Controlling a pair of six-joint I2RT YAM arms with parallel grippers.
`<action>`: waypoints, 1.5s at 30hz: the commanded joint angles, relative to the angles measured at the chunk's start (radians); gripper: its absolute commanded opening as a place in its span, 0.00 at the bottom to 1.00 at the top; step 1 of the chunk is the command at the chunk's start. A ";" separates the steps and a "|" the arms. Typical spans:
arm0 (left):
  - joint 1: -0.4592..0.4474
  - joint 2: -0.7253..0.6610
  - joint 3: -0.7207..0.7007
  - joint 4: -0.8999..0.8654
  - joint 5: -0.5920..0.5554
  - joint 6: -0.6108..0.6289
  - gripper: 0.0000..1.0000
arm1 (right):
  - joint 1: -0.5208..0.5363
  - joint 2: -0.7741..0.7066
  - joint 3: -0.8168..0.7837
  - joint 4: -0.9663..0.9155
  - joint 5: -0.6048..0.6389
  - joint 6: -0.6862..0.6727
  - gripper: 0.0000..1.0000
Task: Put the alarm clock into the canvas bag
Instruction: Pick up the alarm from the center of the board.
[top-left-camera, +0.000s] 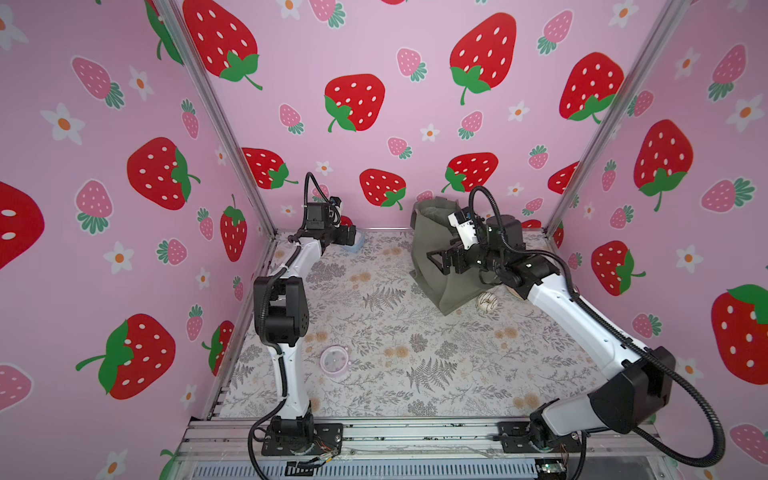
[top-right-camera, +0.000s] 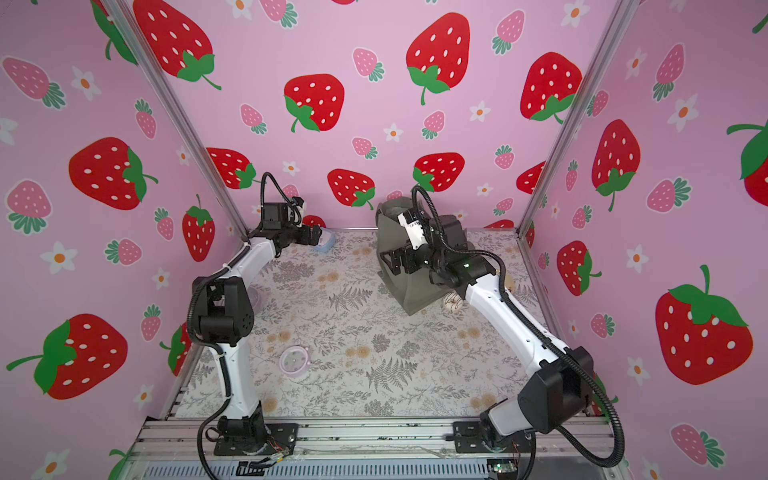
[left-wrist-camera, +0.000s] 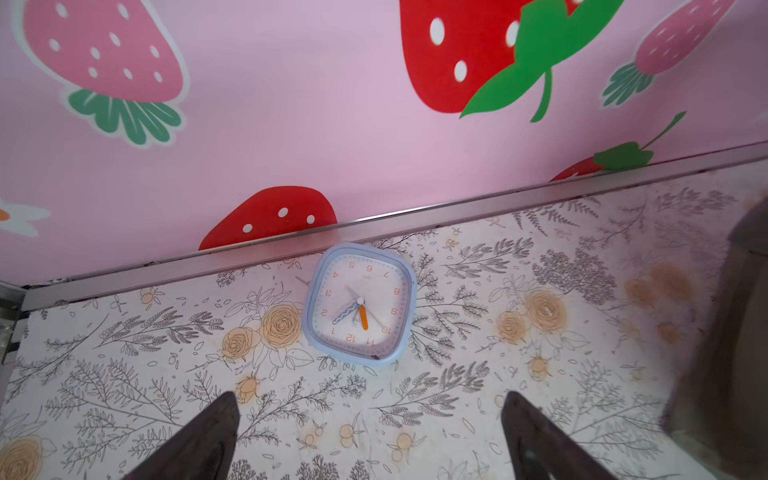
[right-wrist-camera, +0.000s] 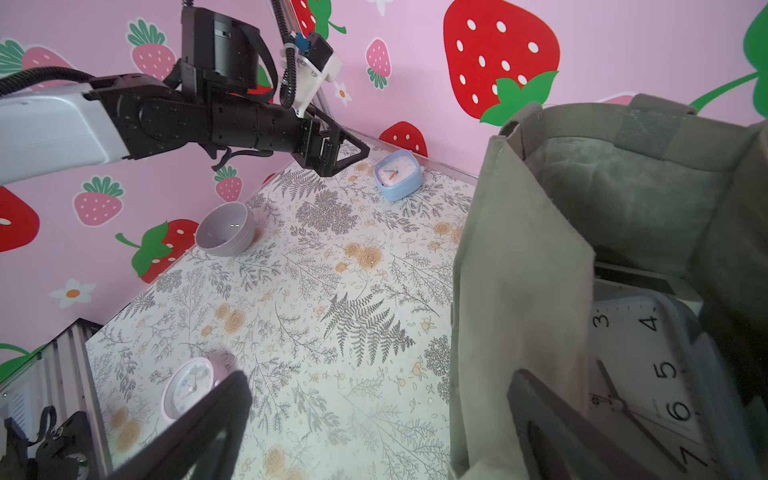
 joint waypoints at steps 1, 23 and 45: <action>-0.003 0.070 0.110 -0.071 0.031 0.080 1.00 | 0.016 0.060 0.039 0.017 -0.003 -0.011 1.00; 0.015 0.469 0.615 -0.258 0.075 0.058 0.99 | 0.053 0.255 0.213 0.009 -0.099 0.002 1.00; -0.008 0.553 0.700 -0.287 0.049 0.143 1.00 | 0.053 0.267 0.261 -0.001 -0.136 0.005 1.00</action>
